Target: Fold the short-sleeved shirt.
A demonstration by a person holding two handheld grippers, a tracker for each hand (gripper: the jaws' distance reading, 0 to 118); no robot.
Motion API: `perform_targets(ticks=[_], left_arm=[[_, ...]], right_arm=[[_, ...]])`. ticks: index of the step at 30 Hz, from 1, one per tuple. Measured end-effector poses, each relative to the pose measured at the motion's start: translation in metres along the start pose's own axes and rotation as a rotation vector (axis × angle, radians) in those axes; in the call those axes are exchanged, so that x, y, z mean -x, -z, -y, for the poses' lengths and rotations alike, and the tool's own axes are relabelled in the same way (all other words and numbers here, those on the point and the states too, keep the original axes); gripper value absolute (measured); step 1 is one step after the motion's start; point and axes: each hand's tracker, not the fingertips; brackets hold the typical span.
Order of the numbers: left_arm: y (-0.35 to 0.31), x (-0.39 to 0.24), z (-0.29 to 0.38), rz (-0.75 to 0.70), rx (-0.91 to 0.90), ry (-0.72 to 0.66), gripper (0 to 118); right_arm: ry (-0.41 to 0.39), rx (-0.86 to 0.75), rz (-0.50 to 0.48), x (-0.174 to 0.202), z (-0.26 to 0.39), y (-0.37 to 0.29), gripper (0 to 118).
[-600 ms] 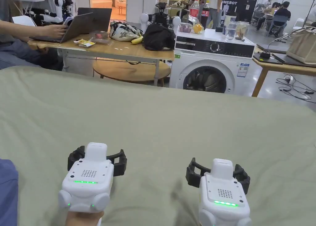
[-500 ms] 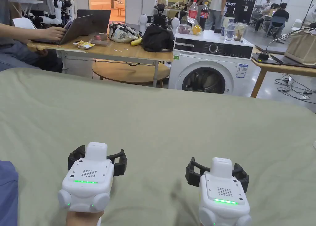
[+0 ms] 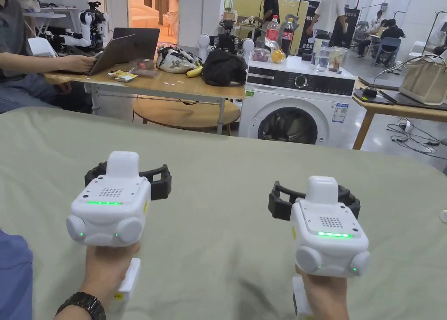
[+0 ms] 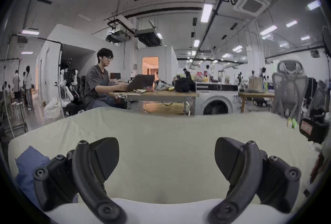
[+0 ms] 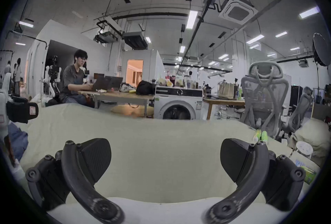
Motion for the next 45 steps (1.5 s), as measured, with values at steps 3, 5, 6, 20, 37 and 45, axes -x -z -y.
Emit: perform_targets(ticks=[3,5,6,20,37,45], left_arm=[[-0.004,0.004,-0.013,-0.002,-0.013,-0.017,108],[-0.005,0.005,-0.017,-0.007,-0.016,-0.005,108],[-0.005,0.004,-0.019,-0.005,-0.012,0.014,108],[-0.013,-0.006,-0.019,0.033,0.038,0.072,108],[-0.020,-0.005,-0.026,0.057,0.032,0.052,108],[-0.021,-0.005,-0.025,0.059,0.043,0.050,108]], right_arm=[[0.019,-0.038,0.032,0.000,-0.014,-0.004,118],[0.027,-0.040,0.027,-0.001,-0.019,-0.007,118],[0.027,-0.038,0.028,-0.001,-0.020,-0.008,118],[0.037,-0.013,0.045,-0.016,-0.029,-0.019,118],[0.025,0.006,0.061,-0.014,-0.035,-0.022,118],[0.047,0.019,0.058,-0.013,-0.034,-0.024,118]])
